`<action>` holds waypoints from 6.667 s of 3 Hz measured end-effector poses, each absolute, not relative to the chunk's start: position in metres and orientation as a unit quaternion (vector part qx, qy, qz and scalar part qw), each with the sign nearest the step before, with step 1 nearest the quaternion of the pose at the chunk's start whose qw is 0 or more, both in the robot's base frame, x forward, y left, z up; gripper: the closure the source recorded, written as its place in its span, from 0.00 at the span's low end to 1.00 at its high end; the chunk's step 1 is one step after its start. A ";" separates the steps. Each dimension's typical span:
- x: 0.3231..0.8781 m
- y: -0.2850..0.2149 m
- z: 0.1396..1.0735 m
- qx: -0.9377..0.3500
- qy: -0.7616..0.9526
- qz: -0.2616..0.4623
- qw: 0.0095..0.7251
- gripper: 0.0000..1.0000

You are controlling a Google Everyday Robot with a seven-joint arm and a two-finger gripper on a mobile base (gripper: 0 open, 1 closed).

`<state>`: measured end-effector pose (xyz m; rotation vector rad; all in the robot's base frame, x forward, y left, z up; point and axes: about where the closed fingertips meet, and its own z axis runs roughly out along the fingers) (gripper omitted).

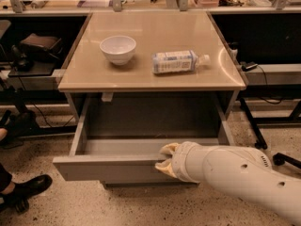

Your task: Open top drawer

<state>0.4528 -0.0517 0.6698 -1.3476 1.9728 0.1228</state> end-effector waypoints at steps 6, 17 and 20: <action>0.427 -0.051 0.669 -0.523 0.765 0.053 0.371 1.00; 0.392 -0.043 0.668 -0.516 0.764 0.059 0.382 1.00; 0.386 -0.042 0.670 -0.513 0.764 0.060 0.386 1.00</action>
Offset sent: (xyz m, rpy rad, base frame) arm -0.3433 -0.1096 -0.1134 0.1495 0.1224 -0.3341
